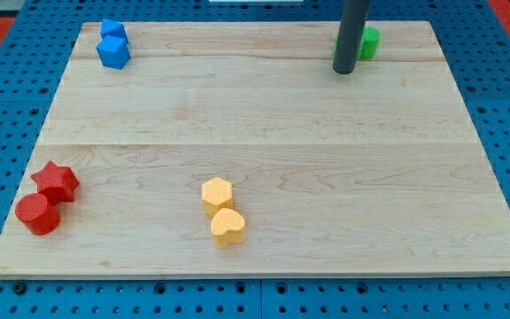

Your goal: Push the green blocks towards the right center of the board

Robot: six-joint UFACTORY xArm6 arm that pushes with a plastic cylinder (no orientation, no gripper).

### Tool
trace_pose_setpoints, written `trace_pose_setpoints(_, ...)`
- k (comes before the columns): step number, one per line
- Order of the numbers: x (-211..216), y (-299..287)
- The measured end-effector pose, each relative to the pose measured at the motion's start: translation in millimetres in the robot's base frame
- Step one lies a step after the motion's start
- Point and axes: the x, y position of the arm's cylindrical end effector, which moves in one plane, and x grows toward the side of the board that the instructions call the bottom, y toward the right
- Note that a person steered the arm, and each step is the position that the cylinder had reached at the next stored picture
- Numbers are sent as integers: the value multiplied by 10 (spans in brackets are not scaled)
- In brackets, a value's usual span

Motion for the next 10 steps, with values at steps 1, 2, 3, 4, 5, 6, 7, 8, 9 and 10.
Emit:
trace_pose_setpoints(1, 115, 52)
trace_pose_setpoints(2, 337, 342)
trace_pose_setpoints(3, 186, 1060)
trace_pose_setpoints(4, -73, 1348)
trace_pose_setpoints(5, -382, 1325)
trace_pose_setpoints(6, -578, 1096)
trace_pose_setpoints(7, -638, 817)
trace_pose_setpoints(8, -695, 529)
trace_pose_setpoints(9, -710, 265)
trace_pose_setpoints(10, -710, -10)
